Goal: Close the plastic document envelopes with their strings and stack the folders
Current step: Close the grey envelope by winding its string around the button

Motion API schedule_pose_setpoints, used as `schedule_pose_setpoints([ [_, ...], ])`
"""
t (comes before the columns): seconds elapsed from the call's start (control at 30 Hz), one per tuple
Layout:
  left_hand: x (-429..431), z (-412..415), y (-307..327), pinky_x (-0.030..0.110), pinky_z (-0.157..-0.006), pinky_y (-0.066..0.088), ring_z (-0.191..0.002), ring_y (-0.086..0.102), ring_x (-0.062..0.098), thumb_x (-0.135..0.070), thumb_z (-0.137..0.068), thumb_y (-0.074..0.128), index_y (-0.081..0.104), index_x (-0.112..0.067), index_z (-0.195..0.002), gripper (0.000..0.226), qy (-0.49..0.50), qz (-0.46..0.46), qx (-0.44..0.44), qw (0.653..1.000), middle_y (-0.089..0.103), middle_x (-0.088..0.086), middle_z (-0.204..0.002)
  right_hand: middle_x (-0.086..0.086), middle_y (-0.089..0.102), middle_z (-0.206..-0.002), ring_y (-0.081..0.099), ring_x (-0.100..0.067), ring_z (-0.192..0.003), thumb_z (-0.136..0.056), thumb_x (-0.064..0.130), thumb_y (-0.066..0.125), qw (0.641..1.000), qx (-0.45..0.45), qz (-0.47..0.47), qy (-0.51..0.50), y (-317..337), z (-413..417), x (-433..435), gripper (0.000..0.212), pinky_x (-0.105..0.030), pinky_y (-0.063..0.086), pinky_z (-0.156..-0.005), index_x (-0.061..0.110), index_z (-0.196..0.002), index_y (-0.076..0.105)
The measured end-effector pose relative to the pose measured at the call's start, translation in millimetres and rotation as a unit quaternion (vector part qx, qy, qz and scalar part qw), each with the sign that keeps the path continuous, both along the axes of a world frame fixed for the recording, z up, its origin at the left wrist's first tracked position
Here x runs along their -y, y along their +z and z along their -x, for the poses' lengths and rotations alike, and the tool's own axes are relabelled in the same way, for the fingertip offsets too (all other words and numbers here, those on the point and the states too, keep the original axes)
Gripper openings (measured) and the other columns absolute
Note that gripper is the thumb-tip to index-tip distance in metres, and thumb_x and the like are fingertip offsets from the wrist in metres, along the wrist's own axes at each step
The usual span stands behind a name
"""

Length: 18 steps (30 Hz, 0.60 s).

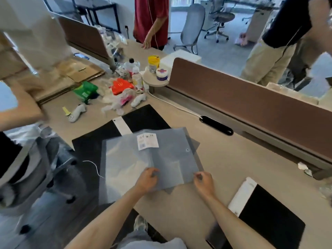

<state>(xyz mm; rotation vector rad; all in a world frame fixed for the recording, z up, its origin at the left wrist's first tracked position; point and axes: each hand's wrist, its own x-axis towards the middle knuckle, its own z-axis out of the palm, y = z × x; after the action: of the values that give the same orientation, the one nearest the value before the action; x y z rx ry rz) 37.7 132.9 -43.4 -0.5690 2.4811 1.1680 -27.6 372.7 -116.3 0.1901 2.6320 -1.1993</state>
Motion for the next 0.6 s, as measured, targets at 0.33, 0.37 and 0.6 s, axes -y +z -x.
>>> schedule_pose_setpoints([
  [0.33,45,80,-19,0.045,-0.115,0.024,-0.144,0.007,0.037,-0.024,-0.088,0.051,0.047,-0.019,-0.129,0.042,-0.111,0.101,0.006,0.989,0.01,0.011,-0.157,-0.016,0.067,-0.113,0.059,-0.033,-0.109,-0.078,0.031,0.063,0.99,0.081,-0.116,-0.021,25,60,28,0.041,-0.037,0.047,-0.095,0.007,-0.111,0.065],
  [0.37,49,85,-21,0.049,-0.117,0.017,-0.145,-0.008,0.038,-0.028,-0.088,0.051,0.042,-0.022,-0.134,0.047,-0.132,0.118,0.03,0.984,-0.006,0.01,-0.16,-0.014,0.064,-0.119,0.057,-0.033,-0.113,-0.076,0.039,0.062,0.987,0.092,-0.129,-0.028,27,63,30,0.051,-0.039,0.047,-0.097,0.01,-0.117,0.061],
  [0.6,73,87,-28,0.064,-0.113,0.004,-0.141,-0.029,0.038,-0.029,-0.087,0.054,0.018,-0.025,-0.148,0.071,-0.248,0.145,0.088,0.954,-0.03,0.007,-0.156,-0.013,0.059,-0.123,0.056,-0.033,-0.115,-0.076,0.052,0.067,0.979,0.133,-0.103,-0.111,33,69,56,0.062,-0.038,0.044,-0.094,0.014,-0.122,0.051],
])
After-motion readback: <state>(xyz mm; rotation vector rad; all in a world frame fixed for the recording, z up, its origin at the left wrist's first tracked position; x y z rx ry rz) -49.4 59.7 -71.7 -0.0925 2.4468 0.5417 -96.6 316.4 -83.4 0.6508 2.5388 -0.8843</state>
